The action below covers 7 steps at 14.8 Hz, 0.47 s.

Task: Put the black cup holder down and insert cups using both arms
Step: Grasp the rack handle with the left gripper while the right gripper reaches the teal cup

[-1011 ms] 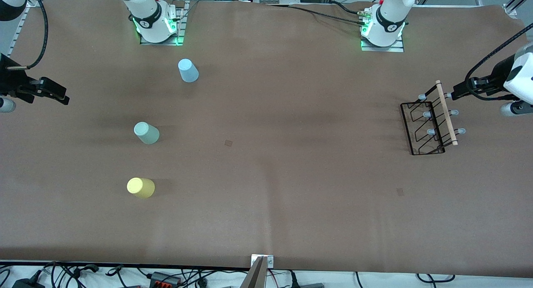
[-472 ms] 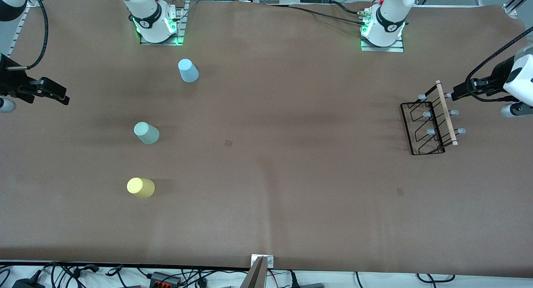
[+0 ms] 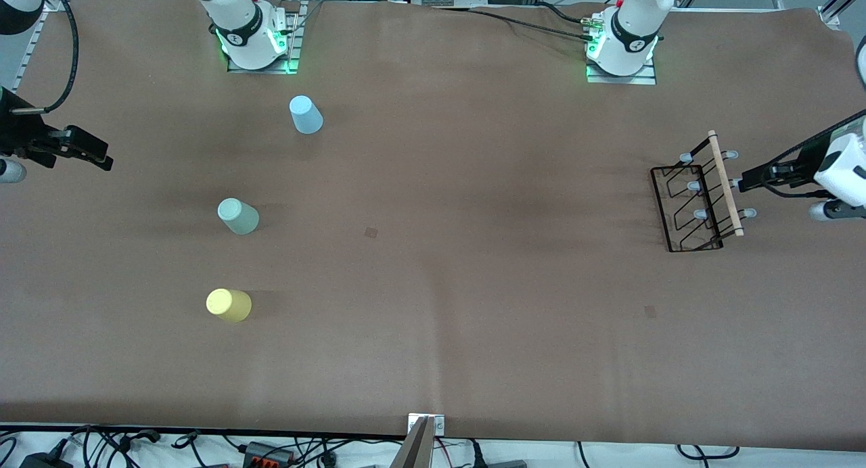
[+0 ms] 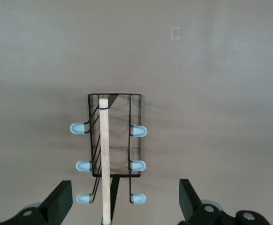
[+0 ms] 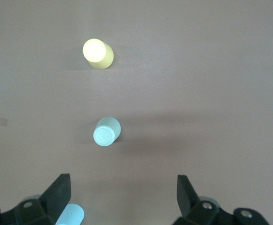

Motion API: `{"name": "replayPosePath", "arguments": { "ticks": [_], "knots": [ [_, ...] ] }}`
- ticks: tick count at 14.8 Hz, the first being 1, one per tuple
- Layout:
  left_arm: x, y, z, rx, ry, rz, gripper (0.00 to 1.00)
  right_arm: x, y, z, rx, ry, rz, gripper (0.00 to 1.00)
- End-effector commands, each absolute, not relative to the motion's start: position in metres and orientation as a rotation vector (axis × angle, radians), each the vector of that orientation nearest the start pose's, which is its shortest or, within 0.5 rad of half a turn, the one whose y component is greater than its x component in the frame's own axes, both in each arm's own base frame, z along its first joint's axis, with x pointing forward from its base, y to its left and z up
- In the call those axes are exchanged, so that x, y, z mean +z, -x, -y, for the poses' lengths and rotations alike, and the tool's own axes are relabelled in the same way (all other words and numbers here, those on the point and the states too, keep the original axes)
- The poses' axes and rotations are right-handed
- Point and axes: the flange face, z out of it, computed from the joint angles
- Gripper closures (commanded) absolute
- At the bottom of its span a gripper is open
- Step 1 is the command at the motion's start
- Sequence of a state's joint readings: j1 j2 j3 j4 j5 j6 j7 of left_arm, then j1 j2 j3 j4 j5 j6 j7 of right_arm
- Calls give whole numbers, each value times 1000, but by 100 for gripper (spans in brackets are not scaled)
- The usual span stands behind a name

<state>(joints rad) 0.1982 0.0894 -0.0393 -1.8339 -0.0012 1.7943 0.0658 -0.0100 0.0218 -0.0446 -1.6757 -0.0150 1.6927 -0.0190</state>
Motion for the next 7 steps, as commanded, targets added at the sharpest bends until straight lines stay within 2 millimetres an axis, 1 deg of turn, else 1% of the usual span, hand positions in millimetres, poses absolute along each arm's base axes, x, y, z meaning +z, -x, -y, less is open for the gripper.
{"name": "replayPosePath", "arguments": {
  "ticks": [1, 2, 4, 6, 7],
  "knots": [
    [426, -536, -118, 193, 3157, 58, 0, 560, -574, 30, 43, 3171, -20, 0],
    [411, -531, -126, 178, 3160, 26, 0, 552, -577, 29, 62, 3171, -15, 0],
    [384, -516, -130, 154, 3159, 23, 0, 534, -585, 22, 104, 3171, 3, 0],
    [363, -493, -132, 157, 3158, 44, 0, 517, -592, 18, 147, 3168, 13, 0],
    [359, -483, -128, 153, 3155, 36, 0, 509, -595, 18, 161, 3166, 13, 0]
  ]
}}
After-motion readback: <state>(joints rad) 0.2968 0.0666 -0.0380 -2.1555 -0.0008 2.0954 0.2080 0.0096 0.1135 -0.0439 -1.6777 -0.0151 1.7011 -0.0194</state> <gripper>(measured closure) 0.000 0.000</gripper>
